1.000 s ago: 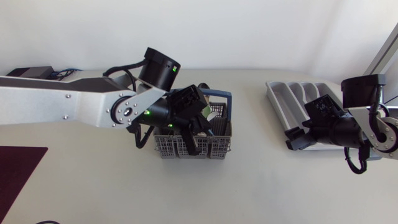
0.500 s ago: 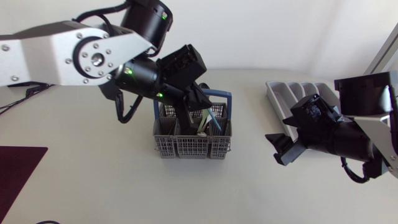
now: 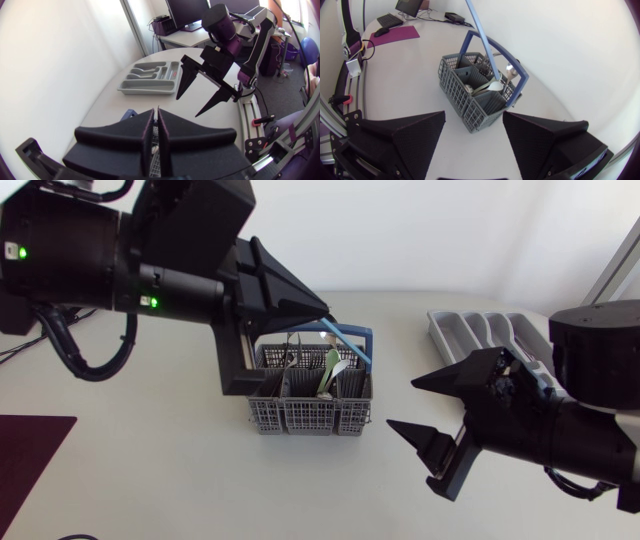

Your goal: Sort the cutlery from the basket into the organizer compartments.

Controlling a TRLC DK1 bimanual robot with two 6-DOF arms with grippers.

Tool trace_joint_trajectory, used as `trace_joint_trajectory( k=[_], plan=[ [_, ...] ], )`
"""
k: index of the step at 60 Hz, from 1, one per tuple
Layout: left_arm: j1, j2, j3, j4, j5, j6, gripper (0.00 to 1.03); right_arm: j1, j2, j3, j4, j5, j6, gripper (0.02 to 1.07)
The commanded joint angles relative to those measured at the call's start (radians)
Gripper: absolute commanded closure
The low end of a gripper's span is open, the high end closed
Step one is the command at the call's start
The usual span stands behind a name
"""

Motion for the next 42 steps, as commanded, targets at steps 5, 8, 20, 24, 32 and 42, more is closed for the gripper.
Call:
trace_joint_trajectory(
  k=[5, 8, 20, 24, 32, 42],
  plan=[
    [-0.014, -0.003, -0.063, -0.001, 0.033, -0.046, 1.0, 0.058, -0.006, 0.035, 0.026, -0.007, 0.039, 0.24],
    [-0.017, 0.003, -0.071, 0.006, 0.05, -0.057, 1.0, 0.071, -0.006, 0.039, 0.031, -0.012, 0.042, 0.24],
    [-0.028, 0.038, -0.086, 0.032, 0.118, -0.094, 1.0, 0.091, 0.02, 0.049, 0.062, -0.016, 0.055, 0.25],
    [-0.029, 0.052, -0.083, 0.039, 0.144, -0.11, 1.0, 0.091, 0.037, 0.052, 0.069, -0.018, 0.055, 0.25],
    [-0.037, 0.078, -0.083, 0.045, 0.173, -0.123, 1.0, 0.093, 0.052, 0.059, 0.083, -0.024, 0.053, 0.37],
    [-0.042, 0.095, -0.08, 0.049, 0.208, -0.146, 1.0, 0.093, 0.067, 0.055, 0.099, -0.03, 0.053, 0.57]
  ],
)
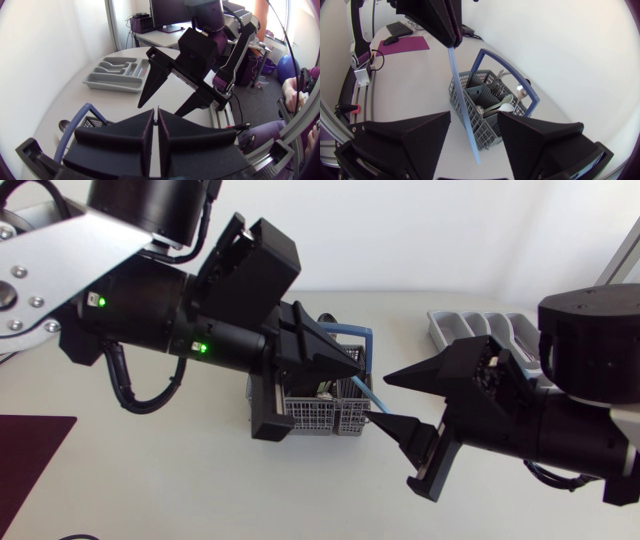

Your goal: Sort the cutlery from the basket into the organizer compartments.

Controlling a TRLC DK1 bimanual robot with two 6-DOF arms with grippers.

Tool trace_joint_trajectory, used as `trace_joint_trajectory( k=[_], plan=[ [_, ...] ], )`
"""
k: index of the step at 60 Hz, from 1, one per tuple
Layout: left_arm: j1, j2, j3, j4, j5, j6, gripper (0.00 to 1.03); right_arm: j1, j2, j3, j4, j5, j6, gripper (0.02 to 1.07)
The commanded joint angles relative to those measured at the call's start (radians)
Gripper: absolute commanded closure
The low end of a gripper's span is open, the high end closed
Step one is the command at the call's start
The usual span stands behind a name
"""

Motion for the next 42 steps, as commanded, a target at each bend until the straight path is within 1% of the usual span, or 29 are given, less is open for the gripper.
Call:
trace_joint_trajectory(
  k=[1, 9, 16, 20, 28, 29, 30, 33, 35, 36, 40, 42],
  plan=[
    [-0.005, 0.02, -0.015, 0.013, 0.033, -0.032, 1.0, 0.009, 0.017, 0.018, 0.018, -0.008, 0.027, 0.59],
    [-0.004, 0.026, -0.012, 0.014, 0.054, -0.043, 1.0, 0.009, 0.023, 0.013, 0.026, -0.019, 0.029, 0.72],
    [-0.005, 0.027, -0.012, 0.014, 0.062, -0.048, 1.0, 0.011, 0.025, 0.013, 0.021, -0.026, 0.029, 0.86],
    [-0.005, 0.029, -0.011, 0.014, 0.063, -0.048, 1.0, 0.011, 0.028, 0.013, 0.012, -0.033, 0.029, 0.97],
    [0.004, 0.032, -0.005, 0.02, 0.062, -0.052, 1.0, 0.015, 0.028, 0.013, -0.02, -0.046, 0.033, 1.0],
    [0.005, 0.032, -0.005, 0.025, 0.063, -0.052, 0.98, 0.015, 0.026, 0.015, -0.026, -0.048, 0.035, 1.01],
    [0.009, 0.032, -0.005, 0.028, 0.062, -0.055, 0.95, 0.015, 0.026, 0.015, -0.03, -0.051, 0.035, 1.01],
    [0.018, 0.03, -0.003, 0.045, 0.062, -0.071, 0.77, 0.017, 0.023, 0.015, -0.049, -0.059, 0.035, 1.01],
    [0.025, 0.03, 0.001, 0.056, 0.062, -0.086, 0.57, 0.017, 0.022, 0.013, -0.057, -0.059, 0.036, 1.01],
    [0.028, 0.03, 0.004, 0.057, 0.062, -0.086, 0.52, 0.017, 0.02, 0.012, -0.062, -0.057, 0.036, 1.01],
    [0.05, 0.03, 0.021, 0.082, 0.062, -0.12, 0.18, 0.015, 0.018, 0.009, -0.082, -0.059, 0.036, 1.01],
    [0.061, 0.032, 0.029, 0.102, 0.062, -0.138, 0.1, 0.015, 0.018, 0.006, -0.089, -0.06, 0.035, 1.01]
  ],
)
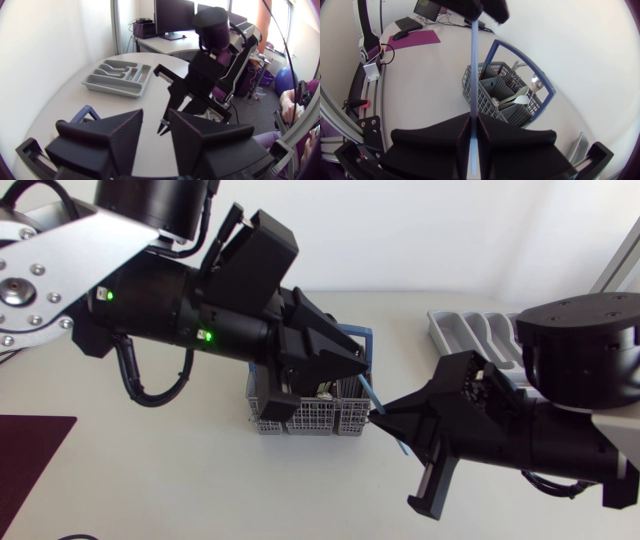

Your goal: Sort the cutlery from the basket into the organizer compartments.

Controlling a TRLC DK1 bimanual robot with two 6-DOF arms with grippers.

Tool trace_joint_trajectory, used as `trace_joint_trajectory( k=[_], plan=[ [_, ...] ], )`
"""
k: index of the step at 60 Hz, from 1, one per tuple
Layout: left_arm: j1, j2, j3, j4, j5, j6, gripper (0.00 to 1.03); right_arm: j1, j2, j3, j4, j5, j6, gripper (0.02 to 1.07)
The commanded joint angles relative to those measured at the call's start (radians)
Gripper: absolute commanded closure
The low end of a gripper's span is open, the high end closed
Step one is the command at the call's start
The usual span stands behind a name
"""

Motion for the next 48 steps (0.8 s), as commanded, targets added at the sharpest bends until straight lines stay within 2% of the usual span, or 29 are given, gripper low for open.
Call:
trace_joint_trajectory(
  k=[1, 9, 18, 25, 29, 34, 37, 48],
  plan=[
    [0.034, 0.014, 0.033, 0.042, 0.012, -0.065, 0.09, 0.003, -0.002, 0.003, -0.026, -0.003, 0.019, 1.01],
    [0.105, 0.02, 0.067, 0.143, 0.012, -0.141, 0.07, -0.032, -0.013, -0.015, -0.052, -0.002, 0.013, 1.01],
    [0.186, 0.02, 0.093, 0.186, 0.006, -0.161, 0.07, -0.116, -0.042, -0.04, -0.08, -0.006, -0.009, 1.01],
    [0.243, 0.012, 0.093, 0.2, 0.003, -0.152, 0.07, -0.268, -0.048, -0.05, -0.089, -0.063, -0.042, 1.01],
    [0.263, 0.004, 0.078, 0.202, -0.028, -0.115, 0.07, -0.379, -0.025, -0.049, -0.077, -0.089, -0.061, 1.01],
    [0.244, -0.005, 0.045, 0.197, -0.08, -0.048, 0.07, -0.503, 0.04, -0.035, -0.041, -0.105, -0.071, 1.01],
    [0.209, -0.006, 0.01, 0.189, -0.16, 0.027, 0.07, -0.584, 0.093, -0.018, -0.014, -0.112, -0.071, 1.01],
    [0.097, -0.013, -0.123, 0.179, -0.342, 0.228, 0.07, -0.796, 0.349, 0.081, 0.084, -0.118, -0.035, 1.01]
  ],
)
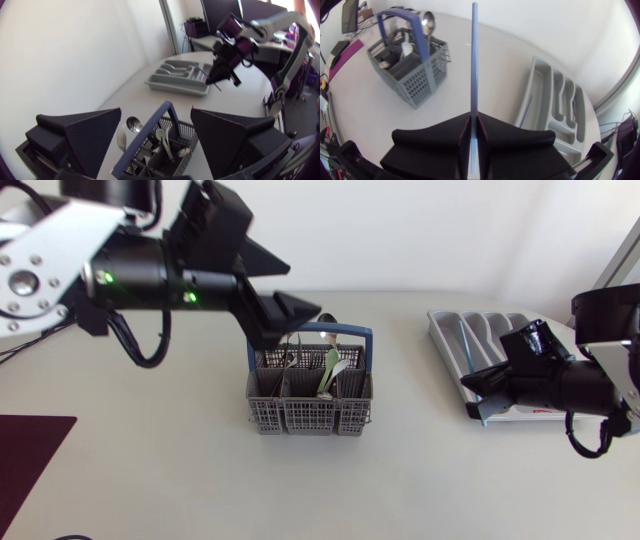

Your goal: Sort the cutlery from the basket into the organizer compartments.

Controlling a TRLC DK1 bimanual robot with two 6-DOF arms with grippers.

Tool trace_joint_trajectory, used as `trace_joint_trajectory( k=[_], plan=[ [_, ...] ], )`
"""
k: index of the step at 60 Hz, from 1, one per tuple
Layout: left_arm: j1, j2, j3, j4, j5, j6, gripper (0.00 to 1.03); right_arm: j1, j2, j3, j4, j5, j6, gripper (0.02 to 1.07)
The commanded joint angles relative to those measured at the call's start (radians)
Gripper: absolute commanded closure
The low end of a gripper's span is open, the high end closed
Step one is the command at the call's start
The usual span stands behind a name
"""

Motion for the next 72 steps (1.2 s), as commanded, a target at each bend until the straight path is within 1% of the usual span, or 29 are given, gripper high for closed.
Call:
trace_joint_trajectory(
  k=[1, 5, 12, 28, 33, 39, 49, 57, 61, 65, 66, 69, 72],
  plan=[
    [-0.048, -0.012, -0.081, -0.006, -0.052, 0.125, 0.07, -0.076, 0.133, 0.075, 0.039, -0.005, 0.023, 1.01],
    [-0.073, -0.01, -0.12, -0.003, -0.095, 0.175, 0.07, -0.117, 0.217, 0.124, 0.061, 0.007, 0.051, 1.01],
    [-0.116, -0.006, -0.183, 0.012, -0.162, 0.258, 0.07, -0.154, 0.366, 0.233, 0.062, 0.056, 0.087, 1.01],
    [-0.166, 0.039, -0.233, 0.02, -0.23, 0.37, 0.08, -0.179, 0.643, 0.443, 0.039, 0.164, 0.193, 1.01],
    [-0.174, 0.059, -0.226, 0.009, -0.248, 0.402, 0.09, -0.179, 0.711, 0.494, 0.019, 0.181, 0.213, 1.01],
    [-0.178, 0.096, -0.196, -0.043, -0.253, 0.444, 0.09, -0.179, 0.786, 0.548, -0.01, 0.19, 0.236, 1.01],
    [-0.191, 0.146, -0.156, -0.06, -0.265, 0.477, 0.1, -0.179, 0.867, 0.598, -0.036, 0.204, 0.255, 1.0],
    [-0.211, 0.189, -0.12, -0.058, -0.284, 0.474, 0.12, -0.182, 0.893, 0.603, -0.036, 0.205, 0.258, 0.99],
    [-0.223, 0.208, -0.112, -0.052, -0.29, 0.473, 0.13, -0.183, 0.907, 0.603, -0.036, 0.205, 0.258, 0.94],
    [-0.231, 0.231, -0.103, -0.04, -0.307, 0.473, 0.17, -0.189, 0.916, 0.603, -0.036, 0.205, 0.255, 0.86],
    [-0.232, 0.243, -0.095, -0.035, -0.314, 0.473, 0.18, -0.192, 0.92, 0.603, -0.036, 0.205, 0.253, 0.81],
    [-0.231, 0.255, -0.084, -0.035, -0.319, 0.473, 0.18, -0.195, 0.921, 0.6, -0.034, 0.205, 0.25, 0.72],
    [-0.231, 0.269, -0.069, -0.035, -0.327, 0.471, 0.23, -0.198, 0.916, 0.592, -0.036, 0.205, 0.249, 0.58]
  ],
)
